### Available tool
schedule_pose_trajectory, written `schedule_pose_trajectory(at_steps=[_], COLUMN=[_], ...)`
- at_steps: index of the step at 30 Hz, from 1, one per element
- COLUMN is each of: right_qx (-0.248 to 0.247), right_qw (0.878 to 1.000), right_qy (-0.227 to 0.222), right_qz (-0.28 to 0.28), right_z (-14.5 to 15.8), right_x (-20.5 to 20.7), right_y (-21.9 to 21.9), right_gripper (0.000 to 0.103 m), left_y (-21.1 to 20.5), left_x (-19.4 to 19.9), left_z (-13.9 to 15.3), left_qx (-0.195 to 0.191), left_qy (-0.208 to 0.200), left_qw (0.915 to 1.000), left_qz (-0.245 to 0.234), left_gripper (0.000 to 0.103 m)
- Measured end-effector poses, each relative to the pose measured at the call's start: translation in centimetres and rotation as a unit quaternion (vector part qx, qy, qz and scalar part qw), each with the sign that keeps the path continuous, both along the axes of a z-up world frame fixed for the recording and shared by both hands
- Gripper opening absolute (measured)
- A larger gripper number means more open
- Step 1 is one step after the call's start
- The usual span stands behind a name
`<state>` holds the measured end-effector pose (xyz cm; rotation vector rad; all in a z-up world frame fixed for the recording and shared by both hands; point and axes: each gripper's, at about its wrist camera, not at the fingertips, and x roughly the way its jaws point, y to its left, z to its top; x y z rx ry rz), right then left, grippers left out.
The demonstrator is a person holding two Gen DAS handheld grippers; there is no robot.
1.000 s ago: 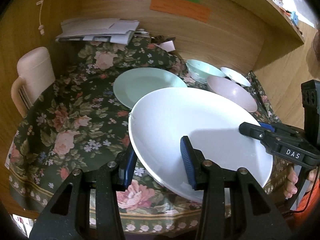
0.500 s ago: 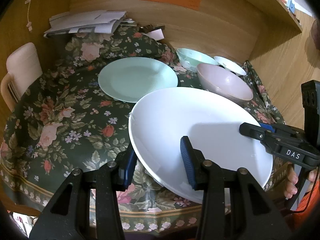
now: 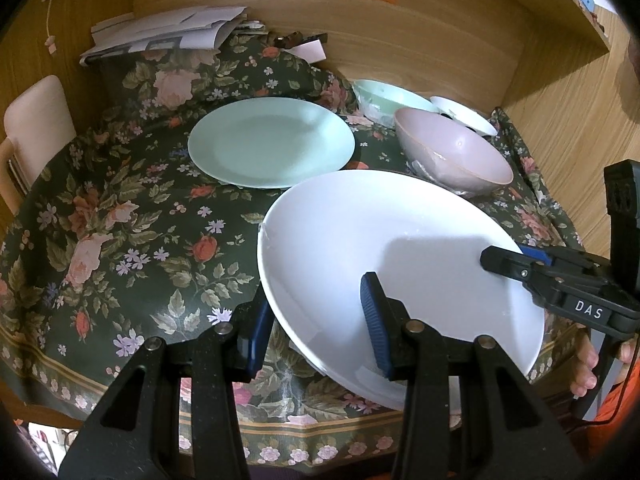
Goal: Organize plates and bowls
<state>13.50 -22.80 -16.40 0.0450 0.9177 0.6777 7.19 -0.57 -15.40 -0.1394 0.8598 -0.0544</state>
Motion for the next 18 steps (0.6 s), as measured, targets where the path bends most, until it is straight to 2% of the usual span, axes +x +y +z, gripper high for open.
schedule_pose_trajectory(at_steps=[10,18], right_qx=[-0.003,-0.006], right_qw=[1.0,1.0], right_qy=[0.013,0.026], right_qz=[0.009,0.011], right_z=[-0.1,0.0], right_x=[0.6,0.7], right_y=[0.6,0.4], right_gripper=[0.033,0.03], left_y=[0.7,0.8], left_x=[0.8,1.3], left_z=[-0.9,-1.1], left_qx=[-0.011,-0.012], left_qy=[0.016,0.02], left_qw=[0.9998,0.9997], left_qz=[0.003,0.001], left_gripper=[0.043,0.043])
